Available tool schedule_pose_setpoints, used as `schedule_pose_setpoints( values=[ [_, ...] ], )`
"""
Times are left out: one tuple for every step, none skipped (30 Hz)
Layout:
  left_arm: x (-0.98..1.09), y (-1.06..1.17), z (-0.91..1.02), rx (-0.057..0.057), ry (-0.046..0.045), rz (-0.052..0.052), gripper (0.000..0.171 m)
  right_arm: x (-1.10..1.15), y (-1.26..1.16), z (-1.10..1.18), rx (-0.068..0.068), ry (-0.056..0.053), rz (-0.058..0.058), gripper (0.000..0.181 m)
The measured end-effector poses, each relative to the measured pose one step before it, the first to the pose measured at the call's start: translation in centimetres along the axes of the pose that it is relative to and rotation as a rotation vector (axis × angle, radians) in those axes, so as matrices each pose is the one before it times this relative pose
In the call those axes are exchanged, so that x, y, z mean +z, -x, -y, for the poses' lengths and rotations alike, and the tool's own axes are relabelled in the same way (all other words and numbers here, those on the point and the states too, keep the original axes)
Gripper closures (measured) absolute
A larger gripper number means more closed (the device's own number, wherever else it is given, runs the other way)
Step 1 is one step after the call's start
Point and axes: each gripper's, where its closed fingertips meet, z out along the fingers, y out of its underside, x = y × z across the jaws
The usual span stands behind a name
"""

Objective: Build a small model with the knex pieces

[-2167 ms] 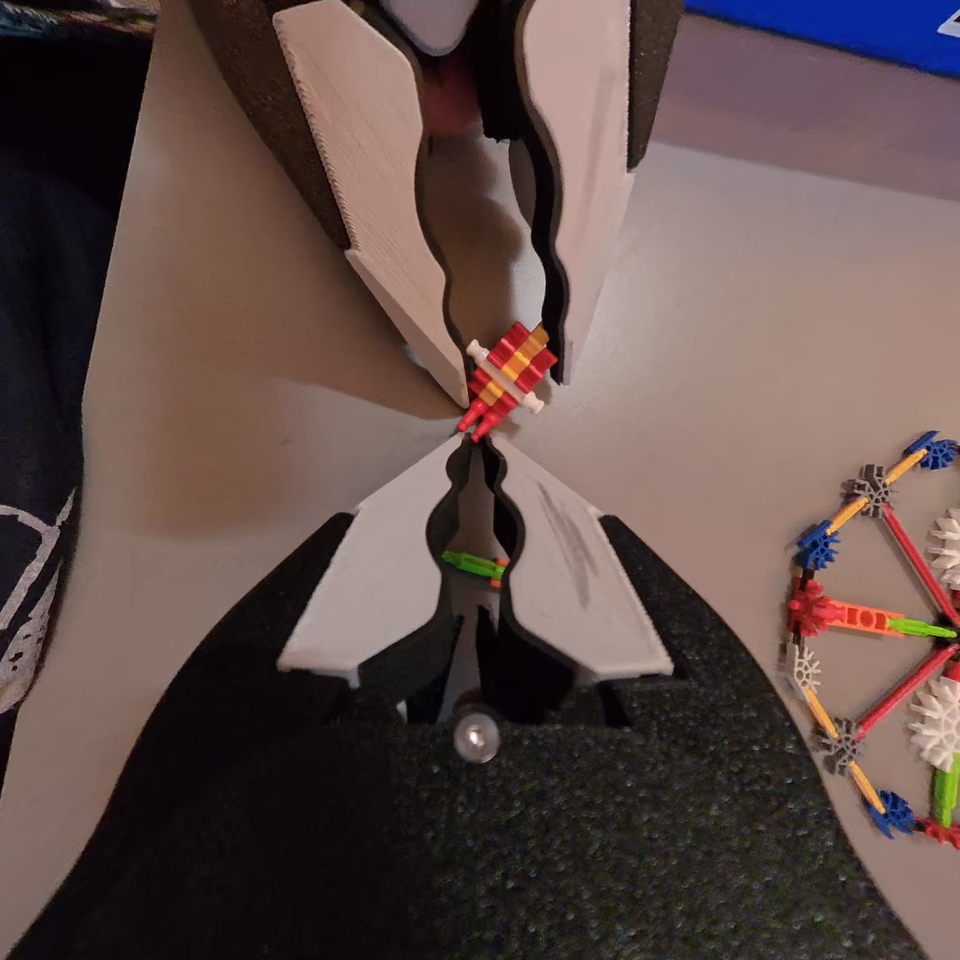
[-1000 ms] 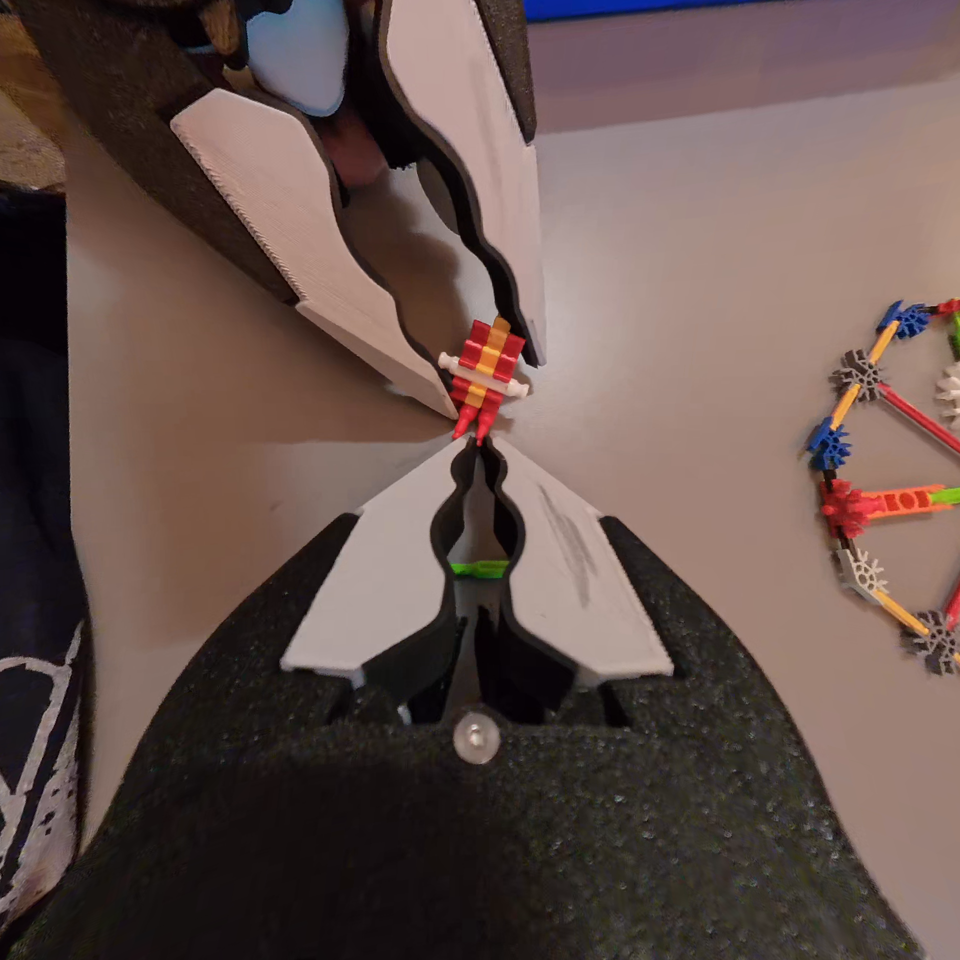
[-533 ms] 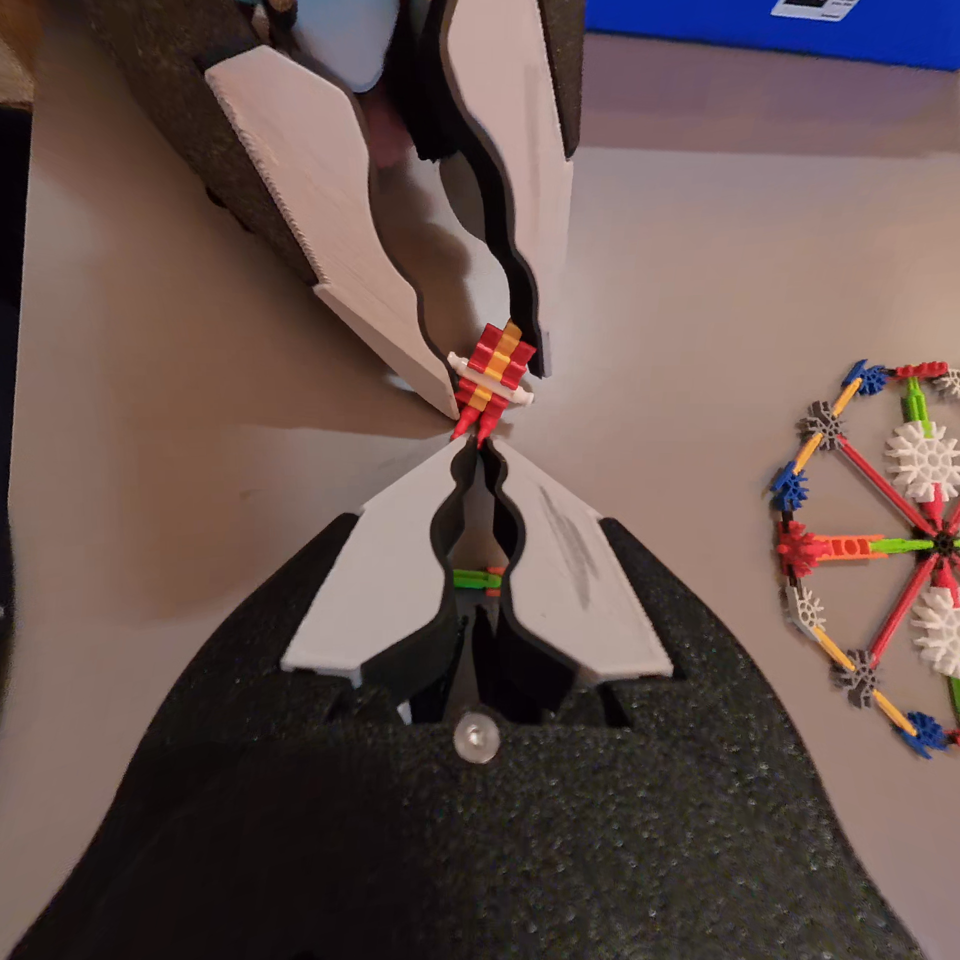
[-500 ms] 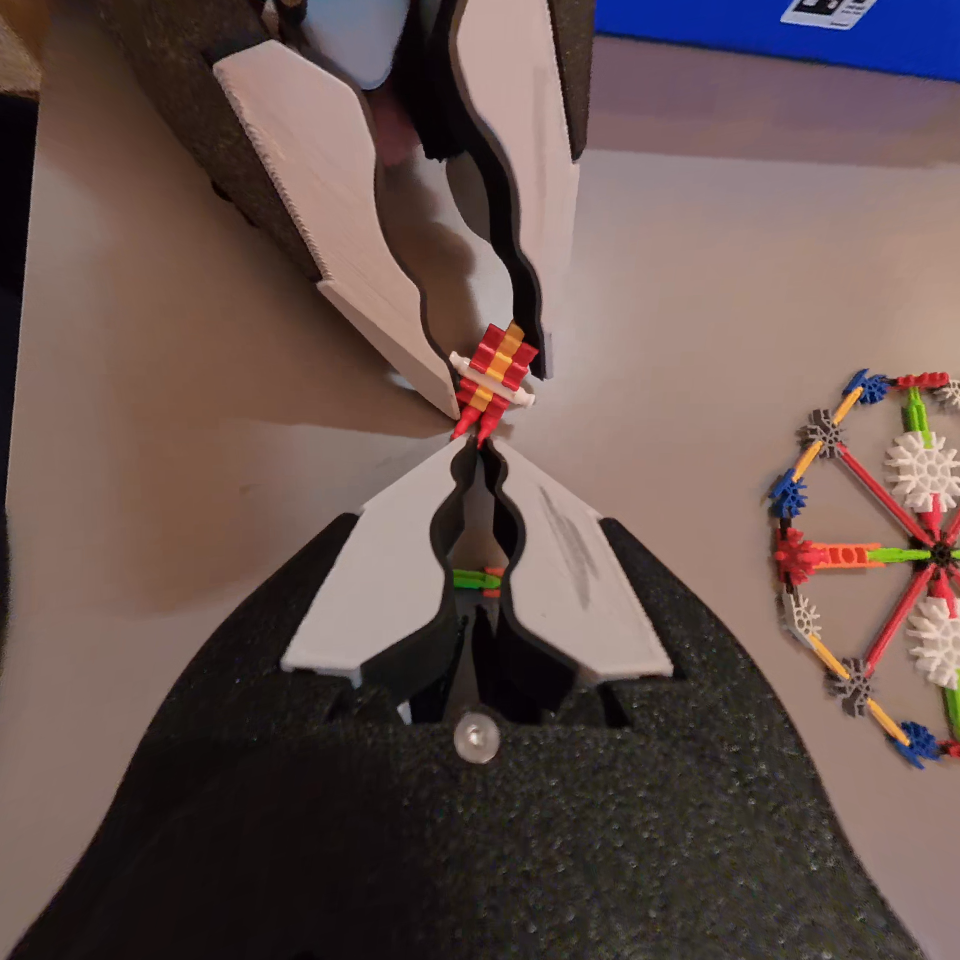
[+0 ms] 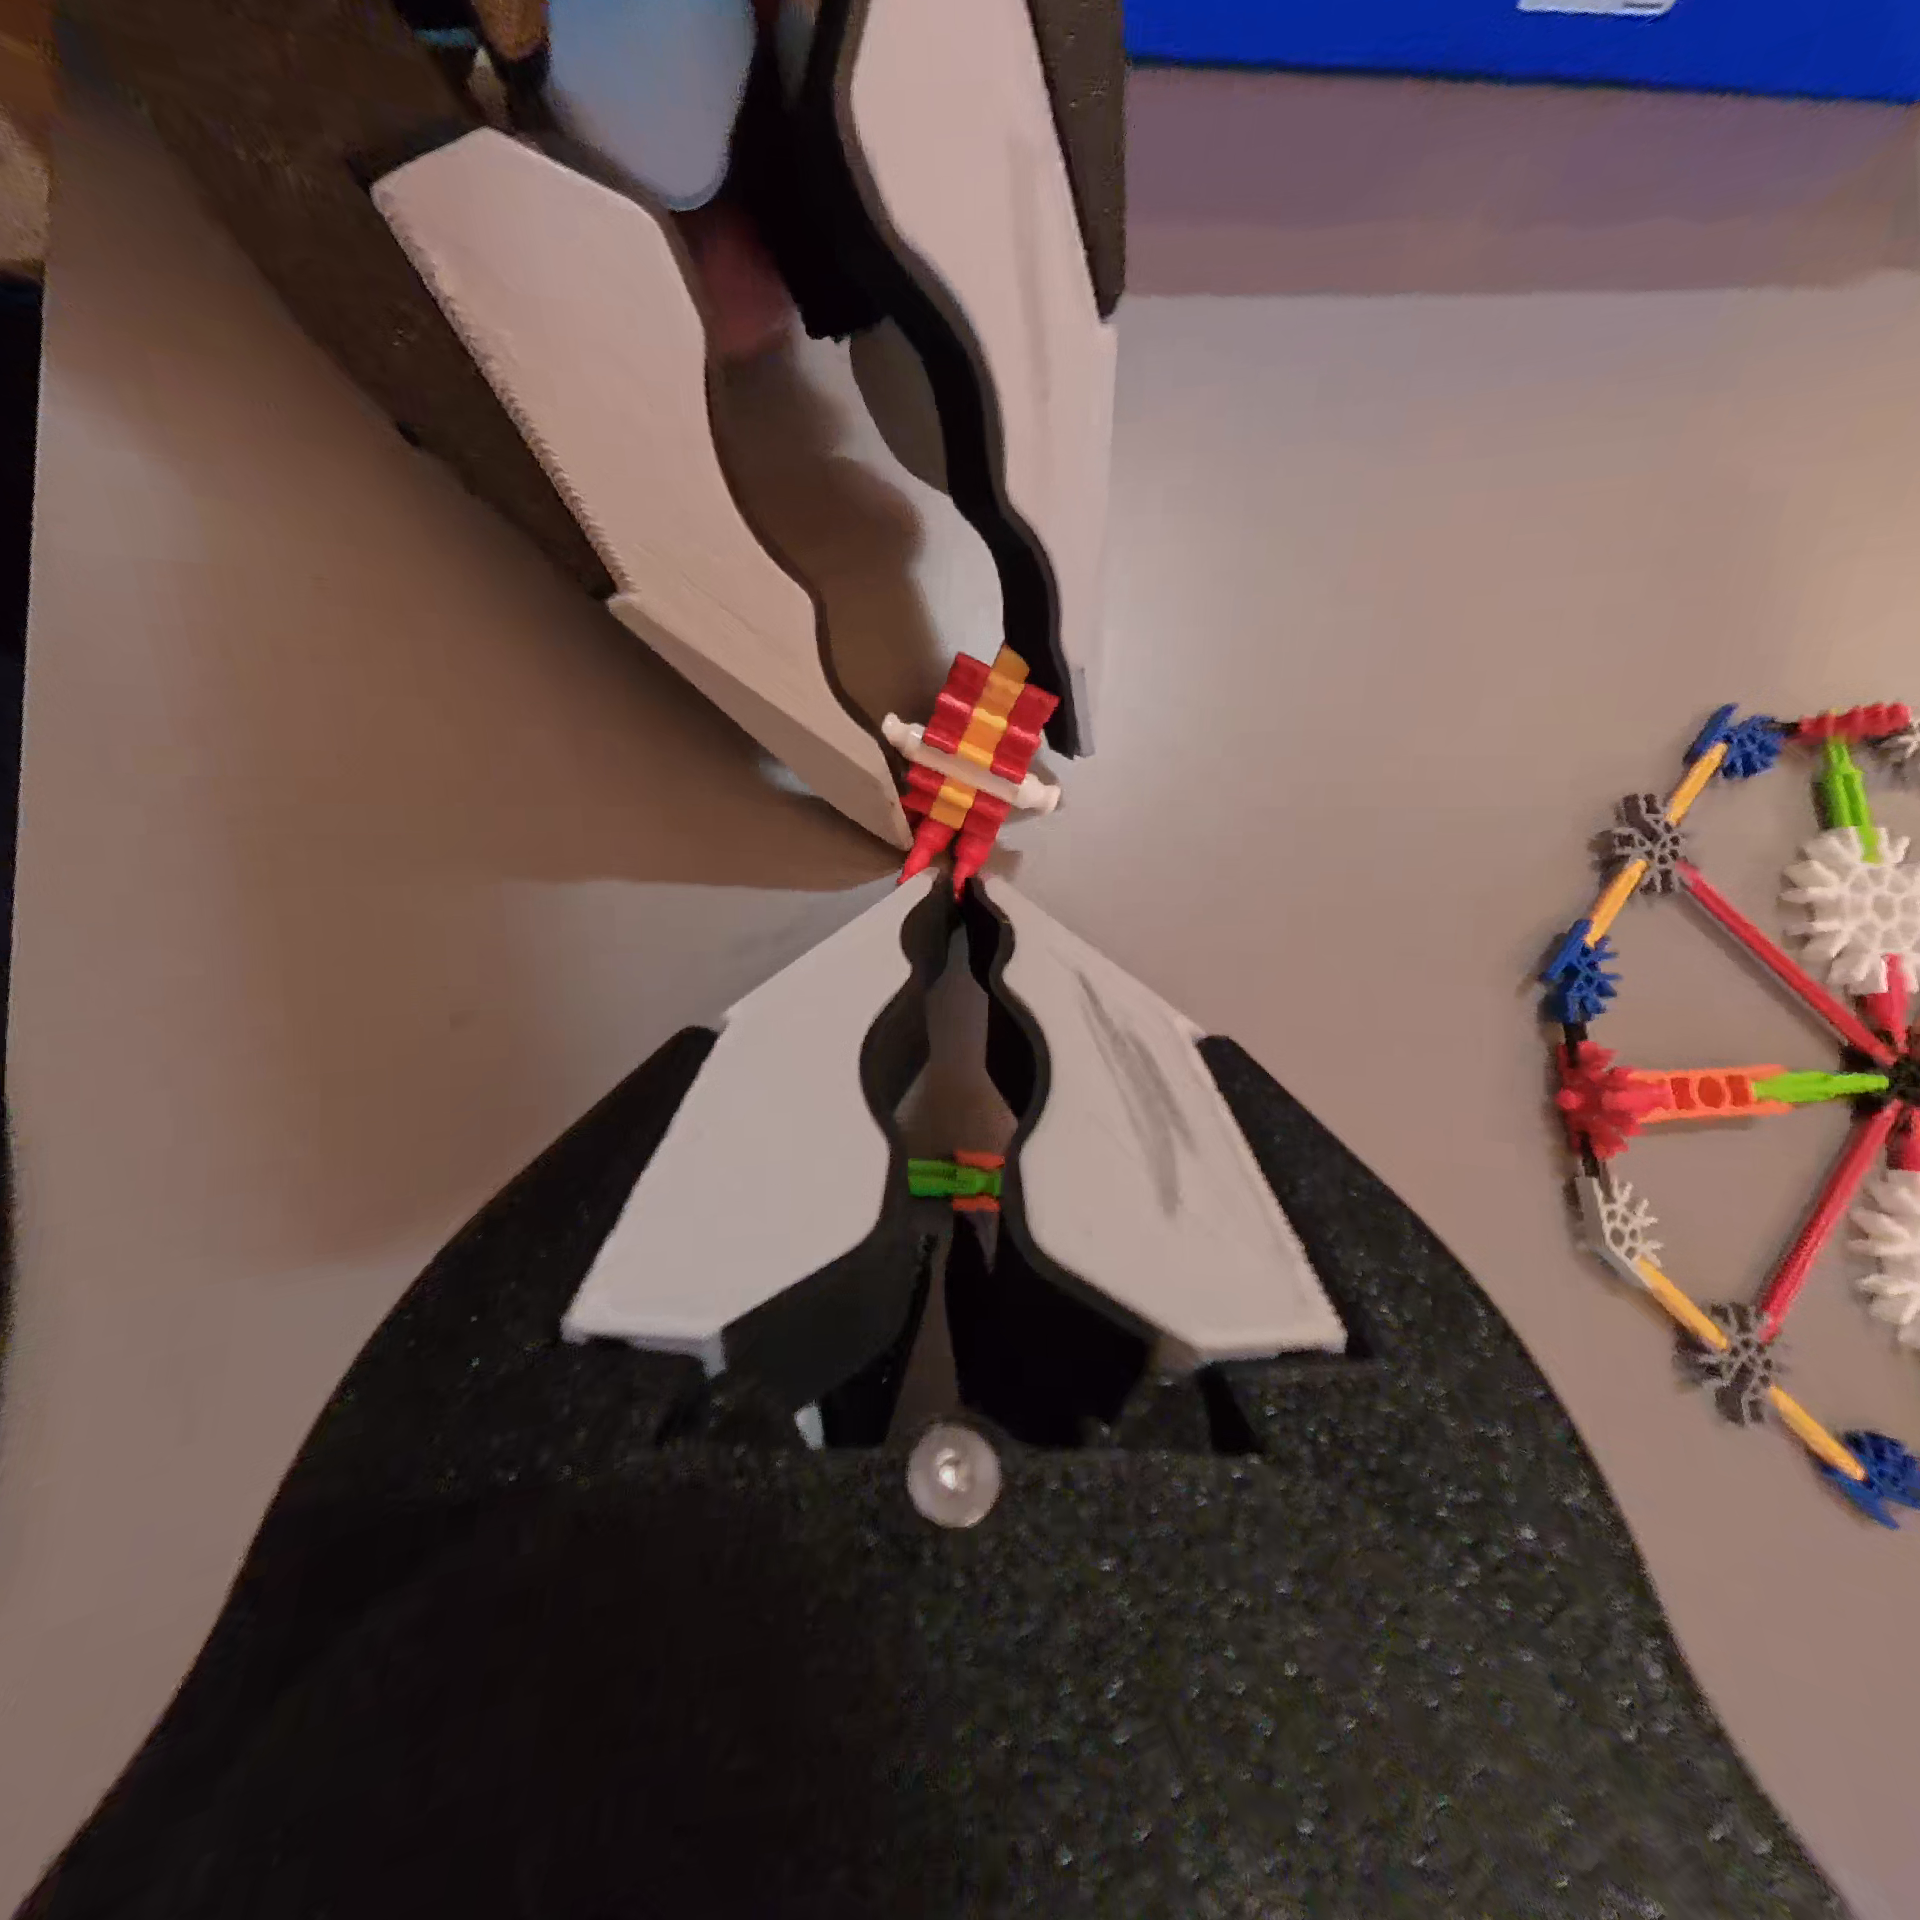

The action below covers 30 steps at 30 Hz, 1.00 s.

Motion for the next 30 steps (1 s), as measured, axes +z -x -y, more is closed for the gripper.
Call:
schedule_pose_setpoints(
  values=[
    [0.038, 0.009, 0.015, -0.0009, -0.00067, 0.0020, 0.142, 0.005, -0.032, -0.004, 0.0225, -0.0083, -0.0082, 0.181],
    [0.031, 0.001, 0.018, 0.0004, -0.00109, 0.0028, 0.143, 0.003, -0.033, 0.013, 0.0307, -0.0059, -0.0023, 0.181],
    [0.027, -0.014, 0.016, 0.0007, -0.00103, 0.0022, 0.143, -0.001, -0.005, 0.023, 0.0220, -0.0046, 0.0039, 0.181],
    [0.027, -0.009, 0.032, 0.0017, -0.00196, 0.0004, 0.143, -0.001, -0.015, 0.010, 0.0146, -0.0094, 0.0197, 0.181],
    [0.041, -0.024, 0.029, 0.0006, -0.00102, -0.0026, 0.143, -0.001, -0.015, -0.002, -0.0009, -0.0071, 0.0245, 0.181],
    [0.017, -0.027, 0.012, 0.0004, -0.00056, -0.0048, 0.143, -0.005, -0.019, -0.012, -0.0225, 0.0049, 0.0126, 0.181],
    [0.026, -0.019, 0.009, 0.0010, -0.00092, -0.0044, 0.143, -0.004, -0.022, -0.017, -0.0125, 0.0123, 0.0190, 0.181],
    [0.009, -0.021, 0.023, -0.0009, -0.00131, -0.0041, 0.143, -0.005, -0.003, 0.010, -0.0153, 0.0127, 0.0253, 0.181],
    [0.017, -0.019, 0.028, 0.0028, -0.00194, -0.0034, 0.143, -0.002, 0.010, 0.028, -0.0351, 0.0125, 0.0168, 0.181],
    [0.020, -0.031, 0.009, 0.0008, -0.00101, -0.0039, 0.143, -0.001, 0.016, 0.014, -0.0234, 0.0123, 0.0155, 0.181],
    [0.006, -0.033, 0.032, -0.0012, -0.00293, -0.0052, 0.143, 0.004, 0.019, -0.008, -0.0199, 0.0120, 0.0158, 0.181],
    [-0.006, -0.038, 0.116, -0.0015, -0.00792, -0.0049, 0.143, -0.001, 0.020, 0.010, -0.0270, 0.0094, 0.0150, 0.181],
    [0.019, -0.028, 0.197, -0.0004, -0.01129, -0.0029, 0.143, 0.007, 0.018, 0.005, -0.0336, 0.0025, 0.0130, 0.181],
    [0.026, -0.014, 0.139, -0.0053, -0.00776, -0.0085, 0.143, -0.012, 0.019, 0.000, -0.0140, -0.0039, 0.0200, 0.181],
    [0.029, -0.009, 0.060, -0.0019, -0.00266, -0.0053, 0.143, -0.015, 0.005, -0.015, -0.0147, -0.0045, 0.0199, 0.181],
    [0.018, -0.007, -0.013, 0.0042, -0.00051, 0.0006, 0.143, -0.011, 0.022, -0.035, -0.0114, 0.0014, 0.0165, 0.181],
    [-0.009, 0.003, -0.060, 0.0041, 0.00243, 0.0012, 0.143, 0.003, 0.015, -0.002, -0.0120, 0.0130, 0.0085, 0.181],
    [-0.005, 0.007, -0.062, -0.0004, 0.00310, -0.0021, 0.143, 0.000, 0.011, 0.009, -0.0226, 0.0190, 0.0007, 0.181],
    [-0.008, 0.003, -0.029, 0.0035, 0.00182, 0.0007, 0.143, -0.004, 0.015, -0.023, -0.0094, 0.0158, 0.0042, 0.181],
    [-0.024, 0.013, -0.088, 0.0125, 0.00373, 0.0057, 0.143, -0.004, 0.010, -0.020, -0.0070, 0.0085, 0.0021, 0.181],
    [0.007, 0.008, -0.056, -0.0017, 0.00253, 0.0004, 0.142, -0.003, 0.008, -0.005, -0.0146, 0.0011, -0.0014, 0.181],
    [0.014, -0.006, 0.020, -0.0049, -0.00023, -0.0058, 0.143, -0.002, 0.006, -0.003, -0.0094, 0.0018, 0.0017, 0.181],
    [0.022, -0.001, 0.013, -0.0078, -0.00084, -0.0130, 0.143, -0.008, 0.000, -0.007, -0.0206, 0.0078, -0.0031, 0.181],
    [0.012, -0.006, 0.017, -0.0043, -0.00010, -0.0143, 0.143, -0.002, 0.001, 0.000, -0.0154, 0.0101, -0.0001, 0.181],
    [0.012, -0.003, 0.005, -0.0037, 0.00033, -0.0144, 0.143, -0.006, 0.002, 0.000, -0.0155, 0.0133, 0.0023, 0.181],
    [0.007, -0.006, -0.008, 0.0009, 0.00116, -0.0117, 0.143, 0.011, 0.001, 0.003, -0.0289, 0.0151, -0.0044, 0.181],
    [0.007, -0.008, -0.008, 0.0019, -0.00007, -0.0104, 0.143, -0.005, 0.009, 0.008, -0.0229, 0.0099, -0.0025, 0.181],
    [0.002, -0.002, 0.018, 0.0009, -0.00036, -0.0094, 0.143, 0.004, 0.009, -0.014, -0.0071, 0.0042, 0.0064, 0.181],
    [0.014, -0.003, 0.011, 0.0041, 0.00078, -0.0084, 0.143, -0.008, 0.005, -0.007, -0.0126, 0.0082, 0.0012, 0.181],
    [0.002, -0.004, 0.008, 0.0023, -0.00038, -0.0088, 0.143, -0.002, 0.001, -0.005, -0.0185, 0.0147, -0.0040, 0.181]
  ],
)
